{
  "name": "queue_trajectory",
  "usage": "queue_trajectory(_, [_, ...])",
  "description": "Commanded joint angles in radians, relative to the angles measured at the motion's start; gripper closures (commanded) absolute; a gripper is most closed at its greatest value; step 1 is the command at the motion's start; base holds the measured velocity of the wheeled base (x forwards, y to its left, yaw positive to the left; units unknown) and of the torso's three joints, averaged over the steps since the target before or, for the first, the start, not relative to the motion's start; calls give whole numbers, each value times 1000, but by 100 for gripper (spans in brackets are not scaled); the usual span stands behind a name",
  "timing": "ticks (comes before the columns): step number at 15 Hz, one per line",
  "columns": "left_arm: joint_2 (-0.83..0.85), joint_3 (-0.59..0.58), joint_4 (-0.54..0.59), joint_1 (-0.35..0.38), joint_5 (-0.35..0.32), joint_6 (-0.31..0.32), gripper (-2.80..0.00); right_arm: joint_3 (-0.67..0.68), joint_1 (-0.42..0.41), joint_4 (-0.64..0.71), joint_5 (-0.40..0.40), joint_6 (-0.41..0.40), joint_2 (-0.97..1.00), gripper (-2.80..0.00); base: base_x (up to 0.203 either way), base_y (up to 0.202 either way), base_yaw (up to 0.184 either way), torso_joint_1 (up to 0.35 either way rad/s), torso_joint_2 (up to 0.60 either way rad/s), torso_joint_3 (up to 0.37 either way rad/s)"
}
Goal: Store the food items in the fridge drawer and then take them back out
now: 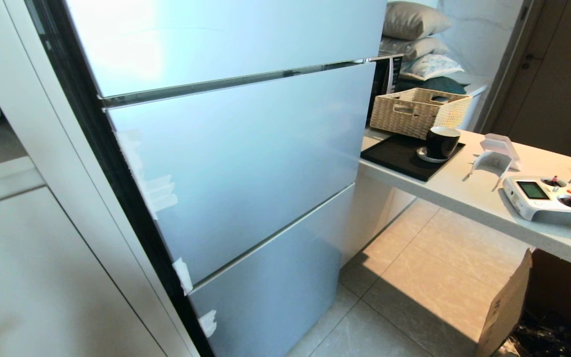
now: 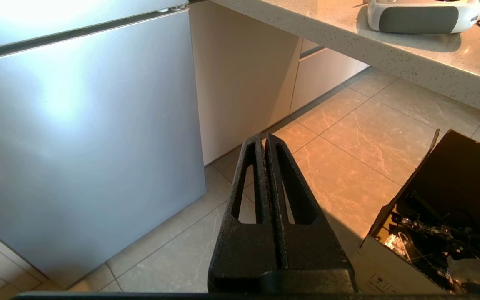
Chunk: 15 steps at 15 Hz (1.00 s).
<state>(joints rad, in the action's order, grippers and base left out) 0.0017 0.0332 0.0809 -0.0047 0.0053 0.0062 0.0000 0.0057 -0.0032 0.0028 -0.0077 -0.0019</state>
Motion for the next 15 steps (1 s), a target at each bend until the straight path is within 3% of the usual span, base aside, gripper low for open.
queue_trajectory(1, [1,1,0,0,0,7,0,0,0,0,0,0,2,0,0,0,0,0,0,0])
queue_trajectory(4, [1,-15,-75,0,3,31,0,0,0,0,0,0,2,0,0,0,0,0,0,0])
queue_trajectory(7, [86,142,-105,-1,1,47,0,0,0,0,0,0,2,0,0,0,0,0,0,0])
queue_trajectory(10, [410,251,-215,-5,-1,-60,0,0,0,0,0,0,2,0,0,0,0,0,0,0])
queue_trajectory(15, [951,336,-617,-11,-6,-185,0,0,0,0,0,0,2,0,0,0,0,0,0,0])
